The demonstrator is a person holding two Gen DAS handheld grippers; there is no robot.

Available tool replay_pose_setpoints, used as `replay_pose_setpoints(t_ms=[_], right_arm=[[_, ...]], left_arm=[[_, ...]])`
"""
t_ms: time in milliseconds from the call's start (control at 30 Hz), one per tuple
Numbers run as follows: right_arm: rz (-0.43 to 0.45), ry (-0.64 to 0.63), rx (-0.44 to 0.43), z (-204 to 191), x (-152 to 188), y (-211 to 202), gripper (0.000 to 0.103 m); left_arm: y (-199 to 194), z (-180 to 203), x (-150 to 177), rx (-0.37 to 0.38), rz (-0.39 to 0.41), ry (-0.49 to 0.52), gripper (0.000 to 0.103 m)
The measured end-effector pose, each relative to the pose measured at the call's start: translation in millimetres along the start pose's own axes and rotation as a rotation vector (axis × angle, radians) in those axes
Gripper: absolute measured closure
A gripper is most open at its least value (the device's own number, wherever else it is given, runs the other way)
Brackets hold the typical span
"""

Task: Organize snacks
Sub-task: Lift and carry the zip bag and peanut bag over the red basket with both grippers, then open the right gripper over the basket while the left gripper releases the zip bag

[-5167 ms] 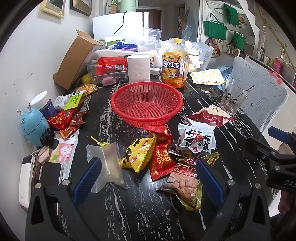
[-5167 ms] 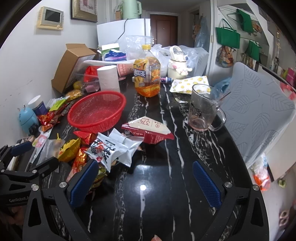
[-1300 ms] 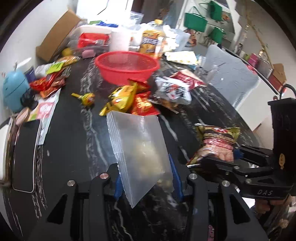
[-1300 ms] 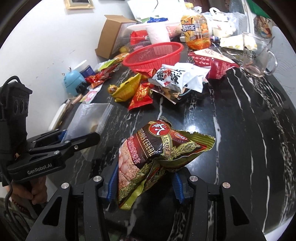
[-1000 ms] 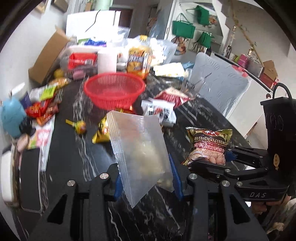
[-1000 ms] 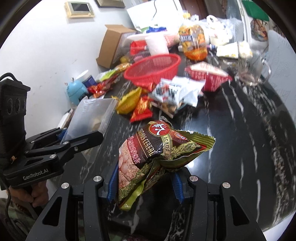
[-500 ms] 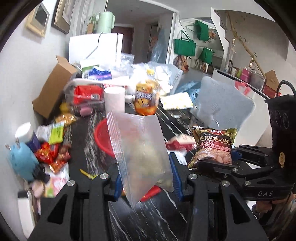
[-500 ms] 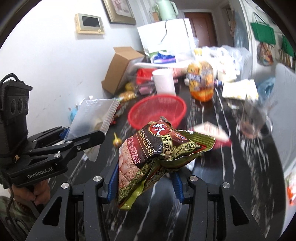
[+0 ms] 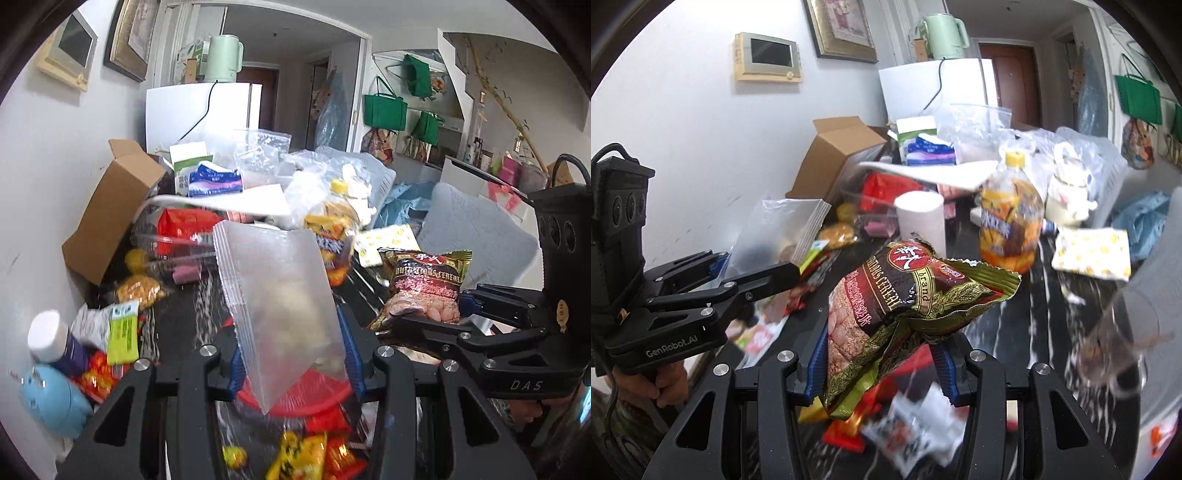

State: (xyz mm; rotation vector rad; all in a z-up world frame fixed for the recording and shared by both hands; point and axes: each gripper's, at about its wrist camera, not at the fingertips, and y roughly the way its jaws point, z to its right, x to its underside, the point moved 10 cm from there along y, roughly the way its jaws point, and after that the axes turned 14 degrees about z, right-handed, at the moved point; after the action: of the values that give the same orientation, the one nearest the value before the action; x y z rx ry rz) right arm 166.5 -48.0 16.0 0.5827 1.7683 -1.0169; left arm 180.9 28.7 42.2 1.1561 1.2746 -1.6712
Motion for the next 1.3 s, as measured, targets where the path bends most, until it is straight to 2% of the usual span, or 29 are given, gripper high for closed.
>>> replay_pose_setpoints(t_ms=[133, 233, 433, 567, 667, 1000, 1300], right_arm=[[0.01, -0.023, -0.004, 8.8, -16.0, 22.1, 0.055], [0.007, -0.026, -0.009, 12.2, -21.4, 35.0, 0.055], [-0.028, -0.025, 0.012, 26.3, -13.9, 64.3, 0.055], [-0.095, -0.02, 0.038, 38.5, 3.3, 83.3, 0.055], [-0.136, -0.02, 0.05, 43.6, 15.0, 93.1, 0.055], [-0.196, -0.03, 0.062, 45.4, 30.9, 104.0, 0.052], [-0.197, -0.013, 0.111, 51.8, 32.3, 95.0, 0.05]], left_arm=[[21.8, -10.0, -10.2, -0.028, 0.021, 0.003, 0.061], [39.9, -16.0, -7.2, -0.039, 0.002, 0.005, 0.061], [71.0, -23.6, 15.7, -0.044, -0.073, -0.003, 0.061], [88.8, -31.3, 41.0, -0.07, -0.145, 0.025, 0.061], [97.9, -33.1, 53.5, -0.058, -0.188, 0.016, 0.061], [110.3, -26.0, 78.3, -0.041, -0.263, 0.037, 0.061], [114.8, -28.6, 84.7, -0.088, -0.305, 0.038, 0.055]])
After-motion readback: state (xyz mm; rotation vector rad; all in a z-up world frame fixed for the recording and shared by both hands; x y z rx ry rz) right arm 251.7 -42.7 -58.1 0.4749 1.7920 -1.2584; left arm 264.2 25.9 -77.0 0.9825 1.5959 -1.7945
